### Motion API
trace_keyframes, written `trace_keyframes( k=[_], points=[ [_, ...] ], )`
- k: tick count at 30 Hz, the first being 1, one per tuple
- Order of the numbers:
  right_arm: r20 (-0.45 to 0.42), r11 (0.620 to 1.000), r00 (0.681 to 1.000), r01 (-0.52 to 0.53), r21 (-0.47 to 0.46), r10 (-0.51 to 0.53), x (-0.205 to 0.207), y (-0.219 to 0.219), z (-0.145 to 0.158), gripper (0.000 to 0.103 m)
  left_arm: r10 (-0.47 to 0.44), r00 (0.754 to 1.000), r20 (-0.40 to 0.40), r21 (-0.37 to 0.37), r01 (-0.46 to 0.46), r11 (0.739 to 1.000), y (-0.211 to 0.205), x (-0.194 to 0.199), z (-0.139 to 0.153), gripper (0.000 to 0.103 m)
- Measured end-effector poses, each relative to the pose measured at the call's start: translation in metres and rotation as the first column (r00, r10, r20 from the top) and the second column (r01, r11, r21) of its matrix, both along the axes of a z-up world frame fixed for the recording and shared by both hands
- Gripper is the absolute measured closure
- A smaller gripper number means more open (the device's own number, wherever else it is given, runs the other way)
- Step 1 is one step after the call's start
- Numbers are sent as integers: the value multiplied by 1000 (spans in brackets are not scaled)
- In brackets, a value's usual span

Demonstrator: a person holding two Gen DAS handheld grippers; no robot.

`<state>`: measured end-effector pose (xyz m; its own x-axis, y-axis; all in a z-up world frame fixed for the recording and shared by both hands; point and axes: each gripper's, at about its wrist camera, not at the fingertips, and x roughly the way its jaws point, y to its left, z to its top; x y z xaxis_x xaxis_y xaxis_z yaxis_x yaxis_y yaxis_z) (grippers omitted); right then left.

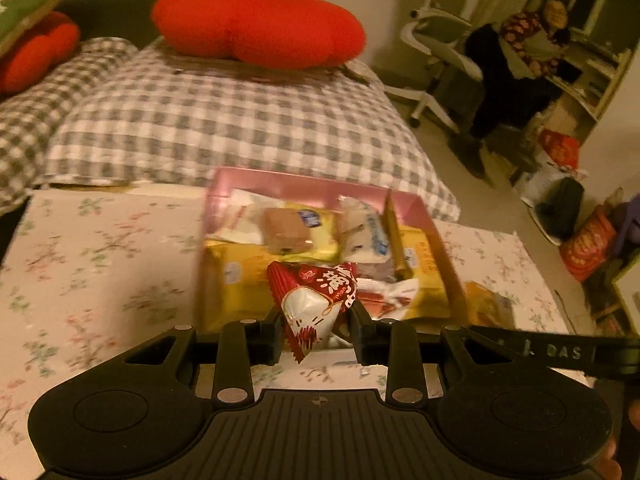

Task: Organize snacks
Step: 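Carry the red candy pack into the box while the right gripper drops the biscuit pack in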

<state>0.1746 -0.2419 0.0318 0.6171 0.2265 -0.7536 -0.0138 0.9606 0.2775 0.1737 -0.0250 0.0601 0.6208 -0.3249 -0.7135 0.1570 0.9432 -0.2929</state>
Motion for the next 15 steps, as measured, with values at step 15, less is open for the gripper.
trace_keyframes(
  k=[15],
  points=[
    [11,999,999,-45,19,45,23,14,-6,55,-112,993,-29,-83,109,991,-6,26,-32,73]
  ],
)
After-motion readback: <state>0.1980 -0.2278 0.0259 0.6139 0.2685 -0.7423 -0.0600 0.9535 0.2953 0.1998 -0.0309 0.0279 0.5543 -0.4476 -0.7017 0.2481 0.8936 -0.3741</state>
